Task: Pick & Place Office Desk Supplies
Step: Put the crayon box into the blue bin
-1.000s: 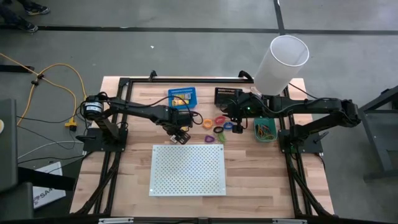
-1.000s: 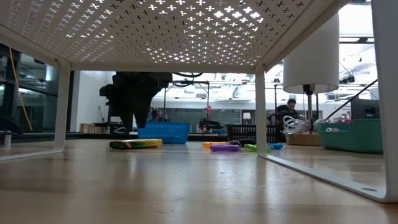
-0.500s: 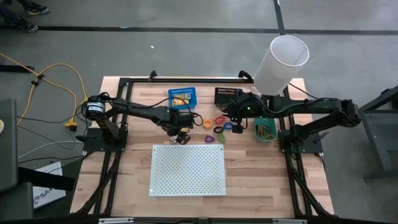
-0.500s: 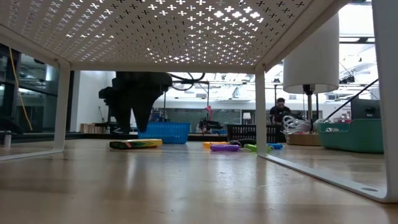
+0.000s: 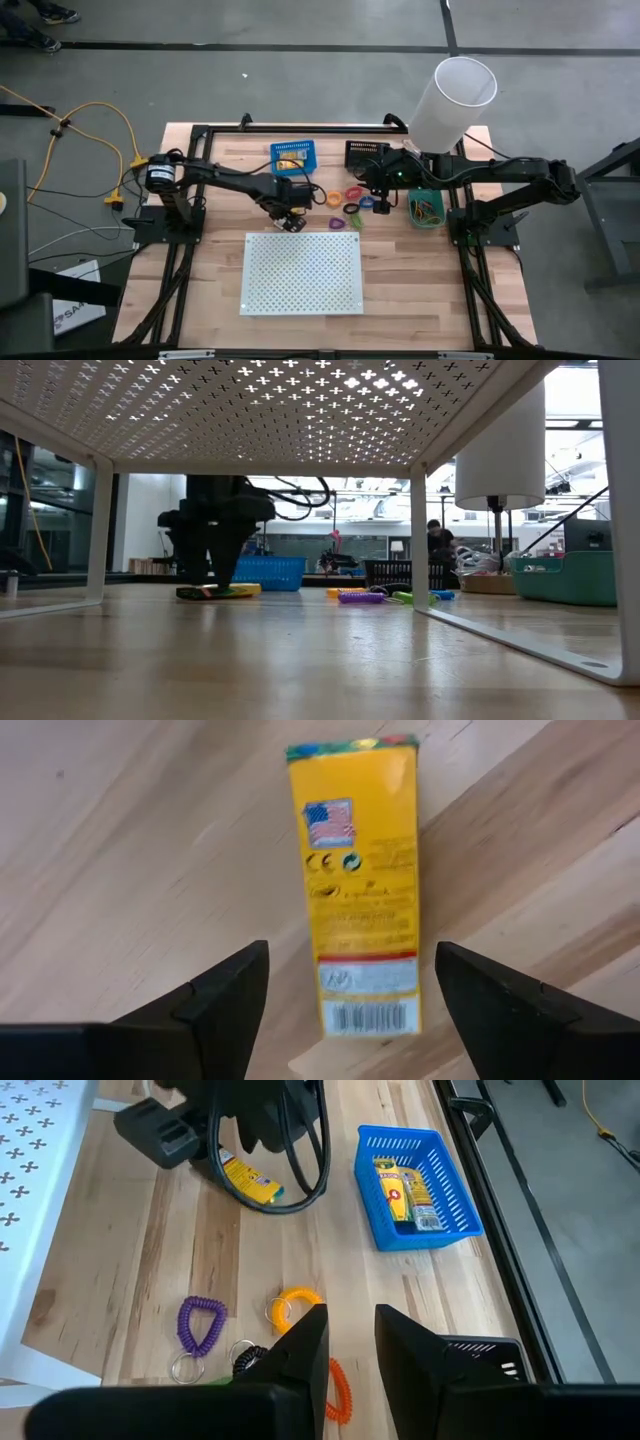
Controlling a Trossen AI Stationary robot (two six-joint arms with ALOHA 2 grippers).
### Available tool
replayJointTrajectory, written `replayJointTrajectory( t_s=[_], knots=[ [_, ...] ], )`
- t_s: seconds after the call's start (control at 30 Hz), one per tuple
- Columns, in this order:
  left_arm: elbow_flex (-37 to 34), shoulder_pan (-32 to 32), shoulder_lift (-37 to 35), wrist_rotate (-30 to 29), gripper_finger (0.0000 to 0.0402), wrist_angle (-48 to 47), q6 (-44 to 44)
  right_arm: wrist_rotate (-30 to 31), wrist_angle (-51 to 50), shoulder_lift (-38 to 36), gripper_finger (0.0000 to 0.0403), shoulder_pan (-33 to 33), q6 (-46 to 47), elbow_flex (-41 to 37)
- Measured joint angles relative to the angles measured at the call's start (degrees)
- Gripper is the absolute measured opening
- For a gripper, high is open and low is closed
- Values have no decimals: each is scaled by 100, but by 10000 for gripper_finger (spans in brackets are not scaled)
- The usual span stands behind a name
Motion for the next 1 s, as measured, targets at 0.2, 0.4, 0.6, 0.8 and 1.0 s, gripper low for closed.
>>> replayJointTrajectory(
  t_s=[0.2,0.4,0.6,0.8,1.0],
  knots=[
    [-14,0,71,2,279,-16,1,0,0,0,74,0,-2,0],
    [-17,-1,112,20,279,-16,1,0,1,-1,74,1,0,0],
    [-14,-2,111,22,278,0,-30,-2,0,0,74,0,0,0],
    [-14,-1,111,73,272,-5,-35,0,0,0,74,1,-1,1],
    [-23,-7,111,129,262,-37,-47,0,0,0,74,1,0,0]
  ],
)
